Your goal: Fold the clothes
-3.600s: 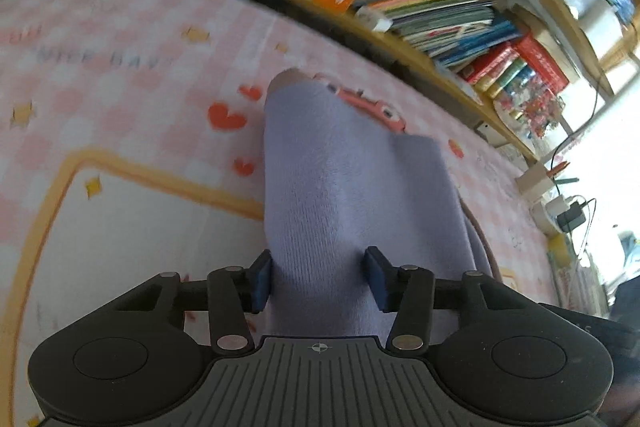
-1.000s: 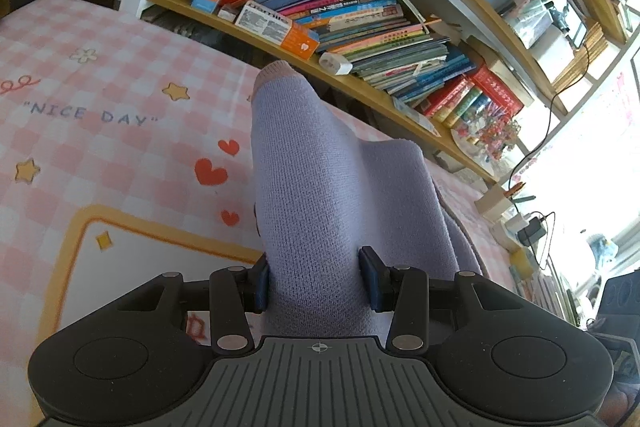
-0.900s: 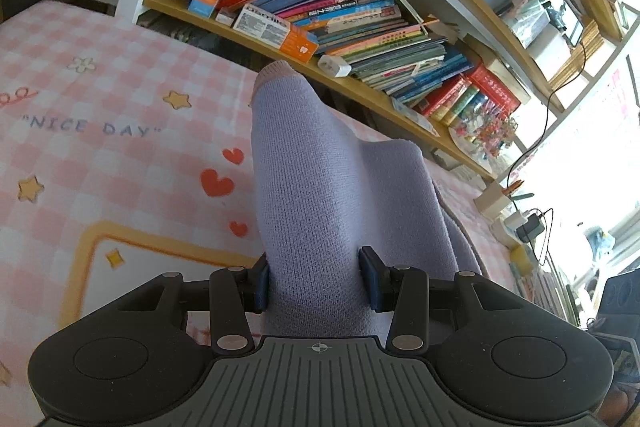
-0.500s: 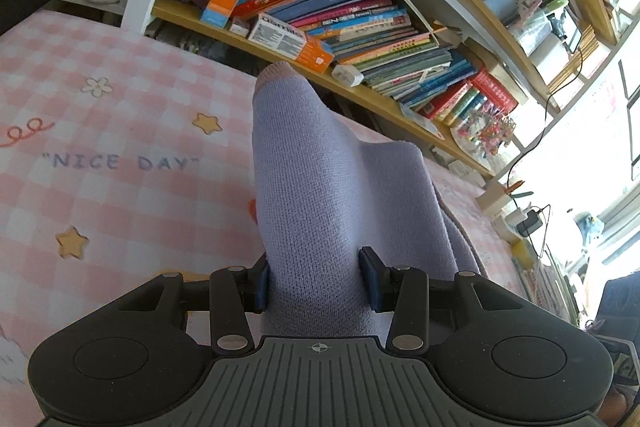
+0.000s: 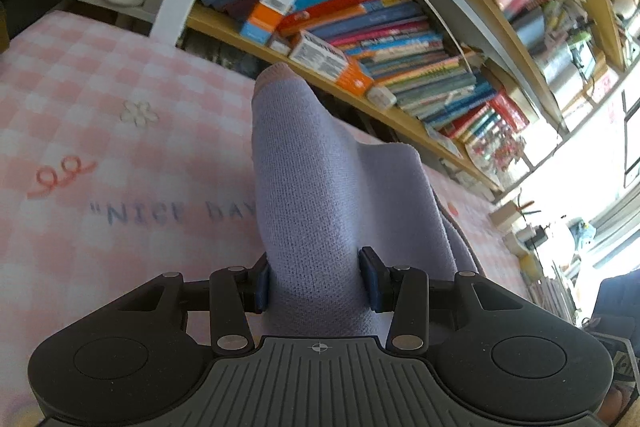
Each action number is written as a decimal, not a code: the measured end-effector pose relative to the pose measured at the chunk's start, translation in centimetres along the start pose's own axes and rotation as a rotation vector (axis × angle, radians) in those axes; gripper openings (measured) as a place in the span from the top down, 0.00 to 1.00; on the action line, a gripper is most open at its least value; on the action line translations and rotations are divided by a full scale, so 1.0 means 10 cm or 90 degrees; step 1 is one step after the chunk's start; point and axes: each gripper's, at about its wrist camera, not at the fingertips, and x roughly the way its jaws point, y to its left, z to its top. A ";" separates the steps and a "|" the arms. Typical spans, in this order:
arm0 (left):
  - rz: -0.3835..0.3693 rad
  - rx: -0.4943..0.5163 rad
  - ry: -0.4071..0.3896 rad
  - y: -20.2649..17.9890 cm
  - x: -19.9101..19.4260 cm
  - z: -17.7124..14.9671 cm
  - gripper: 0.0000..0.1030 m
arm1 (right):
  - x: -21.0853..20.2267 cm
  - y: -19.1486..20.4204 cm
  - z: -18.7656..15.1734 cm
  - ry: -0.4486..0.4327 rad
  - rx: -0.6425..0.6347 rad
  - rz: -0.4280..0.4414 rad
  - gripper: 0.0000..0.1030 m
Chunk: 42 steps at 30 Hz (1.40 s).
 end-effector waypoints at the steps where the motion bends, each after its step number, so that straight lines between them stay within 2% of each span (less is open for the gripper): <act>1: -0.002 -0.004 -0.004 0.03 0.02 0.07 0.59 | 0.06 0.03 0.05 0.000 -0.005 0.000 0.71; 9: -0.003 -0.001 -0.043 0.33 0.34 0.60 0.59 | 0.64 0.11 0.60 -0.019 -0.048 0.004 0.71; 15: 0.004 0.013 -0.036 0.44 0.65 0.87 0.59 | 0.99 0.04 0.87 -0.022 -0.062 -0.006 0.71; 24: 0.024 0.023 -0.053 0.55 0.84 1.01 0.59 | 1.31 -0.06 1.02 -0.027 -0.058 0.002 0.70; 28: 0.040 0.008 -0.036 0.67 0.94 1.01 0.58 | 1.46 -0.11 1.02 -0.018 -0.054 0.006 0.69; 31: 0.055 -0.012 -0.025 0.79 1.02 0.98 0.50 | 1.61 -0.22 0.98 0.007 -0.032 -0.007 0.57; 32: 0.053 -0.014 -0.028 0.80 1.02 0.97 0.50 | 1.62 -0.25 0.97 0.006 -0.021 -0.008 0.53; 34: 0.054 -0.008 -0.035 0.79 1.01 0.96 0.50 | 1.61 -0.28 0.96 0.003 -0.010 -0.008 0.50; 37: 0.062 -0.002 -0.036 0.77 1.02 0.95 0.49 | 1.60 -0.25 0.97 0.006 -0.026 -0.026 0.40; 38: 0.065 -0.002 -0.036 0.77 1.03 0.96 0.48 | 1.59 -0.24 0.97 0.006 -0.034 -0.035 0.34; 39: 0.070 0.000 -0.036 0.76 1.02 0.96 0.46 | 1.58 -0.23 0.98 0.007 -0.040 -0.045 0.26; 41: 0.092 0.020 -0.051 0.70 0.96 0.96 0.35 | 1.55 -0.22 0.98 0.007 -0.052 -0.065 0.18; 42: 0.103 0.034 -0.061 0.67 0.92 0.95 0.33 | 1.54 -0.21 0.98 0.007 -0.050 -0.073 0.14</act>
